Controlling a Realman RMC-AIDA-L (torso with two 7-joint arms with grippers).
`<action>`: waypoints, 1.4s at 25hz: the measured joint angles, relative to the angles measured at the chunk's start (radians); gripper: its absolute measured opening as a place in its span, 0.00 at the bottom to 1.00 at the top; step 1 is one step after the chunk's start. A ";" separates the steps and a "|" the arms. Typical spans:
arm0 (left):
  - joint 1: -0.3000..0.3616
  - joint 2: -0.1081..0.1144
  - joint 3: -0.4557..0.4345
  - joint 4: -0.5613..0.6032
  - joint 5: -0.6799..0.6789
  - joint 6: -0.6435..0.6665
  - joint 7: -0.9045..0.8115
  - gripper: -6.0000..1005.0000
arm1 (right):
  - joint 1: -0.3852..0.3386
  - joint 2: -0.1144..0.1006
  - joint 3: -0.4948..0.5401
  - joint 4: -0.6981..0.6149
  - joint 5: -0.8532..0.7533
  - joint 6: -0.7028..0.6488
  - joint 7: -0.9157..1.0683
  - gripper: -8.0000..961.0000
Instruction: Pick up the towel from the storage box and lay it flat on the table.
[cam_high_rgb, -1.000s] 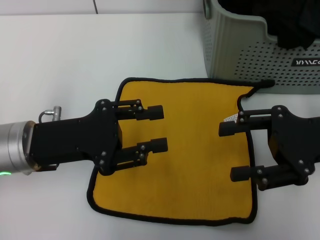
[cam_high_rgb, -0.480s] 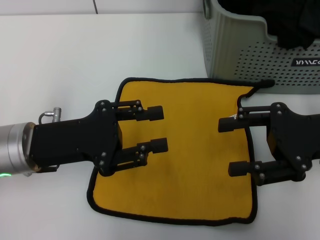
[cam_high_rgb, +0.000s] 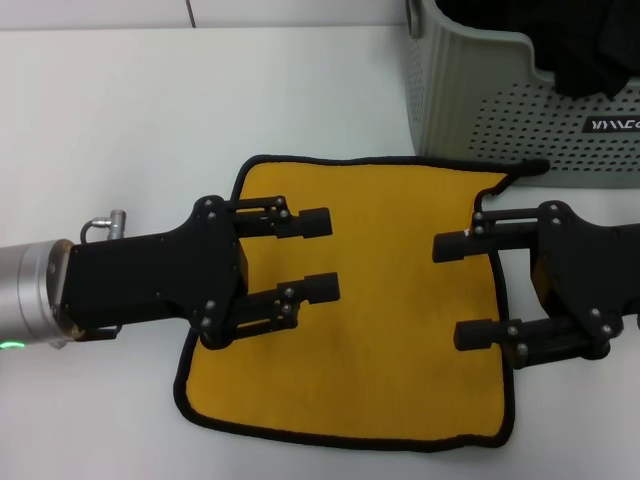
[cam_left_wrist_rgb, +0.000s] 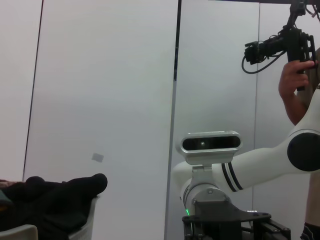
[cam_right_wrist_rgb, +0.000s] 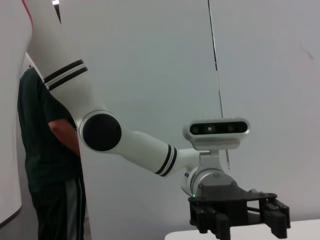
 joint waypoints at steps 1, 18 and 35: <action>-0.001 0.000 0.000 0.000 0.000 0.000 -0.002 0.52 | 0.002 0.000 0.000 0.000 0.000 0.000 0.001 0.72; 0.004 0.000 0.000 0.000 -0.014 -0.001 -0.001 0.52 | 0.006 0.000 0.000 0.000 0.001 0.001 0.002 0.72; 0.007 0.000 0.000 0.001 -0.016 -0.001 0.001 0.52 | 0.002 0.002 0.000 0.022 0.001 0.006 -0.006 0.72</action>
